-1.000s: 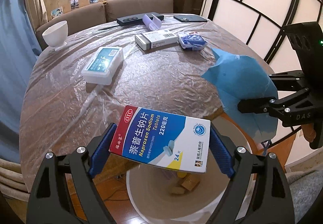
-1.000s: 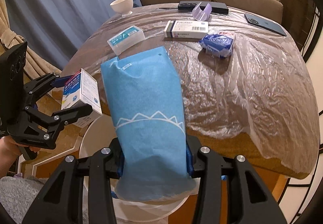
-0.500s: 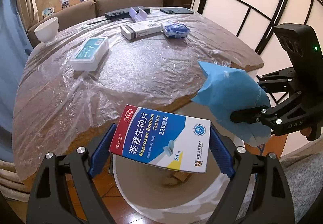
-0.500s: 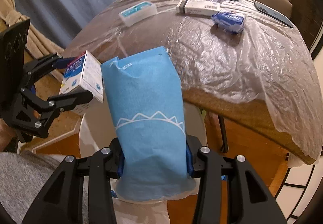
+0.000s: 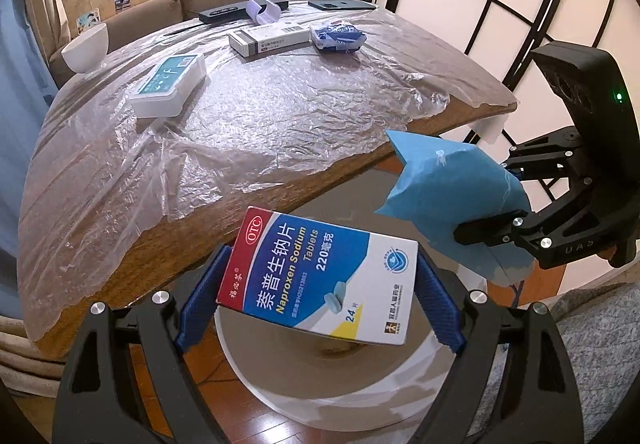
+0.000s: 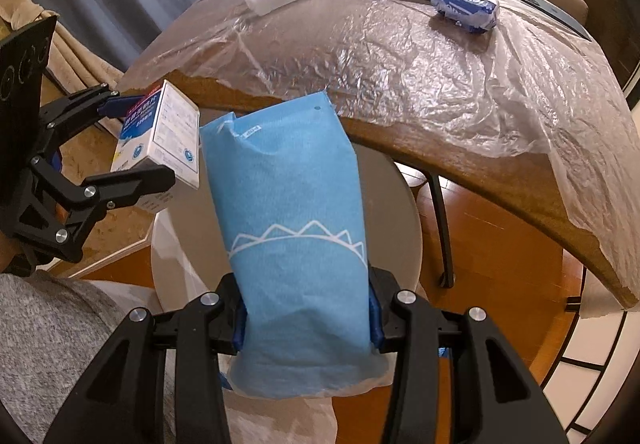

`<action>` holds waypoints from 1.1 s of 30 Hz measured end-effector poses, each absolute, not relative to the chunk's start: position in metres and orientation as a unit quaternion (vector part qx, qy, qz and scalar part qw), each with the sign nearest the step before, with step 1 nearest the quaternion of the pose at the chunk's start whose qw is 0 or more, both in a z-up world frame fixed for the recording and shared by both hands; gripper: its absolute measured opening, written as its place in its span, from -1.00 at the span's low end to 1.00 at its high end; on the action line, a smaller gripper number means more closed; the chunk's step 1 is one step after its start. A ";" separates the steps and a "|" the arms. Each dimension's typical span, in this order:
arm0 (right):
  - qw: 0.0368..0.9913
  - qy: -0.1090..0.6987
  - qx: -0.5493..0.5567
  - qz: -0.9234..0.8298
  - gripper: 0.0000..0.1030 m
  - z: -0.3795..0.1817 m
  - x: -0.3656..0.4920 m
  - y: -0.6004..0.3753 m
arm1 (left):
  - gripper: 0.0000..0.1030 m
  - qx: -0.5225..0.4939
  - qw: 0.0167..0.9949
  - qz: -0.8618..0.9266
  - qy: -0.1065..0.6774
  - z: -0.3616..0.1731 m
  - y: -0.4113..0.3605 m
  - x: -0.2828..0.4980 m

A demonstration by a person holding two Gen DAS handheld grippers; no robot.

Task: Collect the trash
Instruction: 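Carry the Naproxen box with the left tool while the right tool carries the blue bag over the bin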

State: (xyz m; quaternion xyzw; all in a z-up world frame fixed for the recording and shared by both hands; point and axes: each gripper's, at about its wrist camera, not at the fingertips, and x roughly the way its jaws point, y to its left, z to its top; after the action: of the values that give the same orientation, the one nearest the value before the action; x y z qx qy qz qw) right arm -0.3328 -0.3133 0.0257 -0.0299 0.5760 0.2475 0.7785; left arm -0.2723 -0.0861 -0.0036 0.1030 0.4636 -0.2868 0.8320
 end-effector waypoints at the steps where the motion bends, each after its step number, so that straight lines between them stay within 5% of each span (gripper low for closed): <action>1: 0.778 0.577 -0.032 0.248 -0.17 0.025 -0.333 -0.312 | 0.71 0.103 0.832 -0.287 0.464 -0.004 -0.086 -0.273; 33: 0.765 0.596 -0.051 0.239 -0.17 -0.024 -0.326 -0.285 | 0.71 0.119 0.817 -0.267 0.497 -0.040 -0.093 -0.272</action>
State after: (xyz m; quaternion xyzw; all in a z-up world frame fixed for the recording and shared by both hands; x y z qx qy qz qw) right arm -0.3262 -0.2845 -0.0245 -0.0509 0.5965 0.2391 0.7645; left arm -0.2723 -0.0931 -0.0397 0.1190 0.4972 -0.2673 0.8168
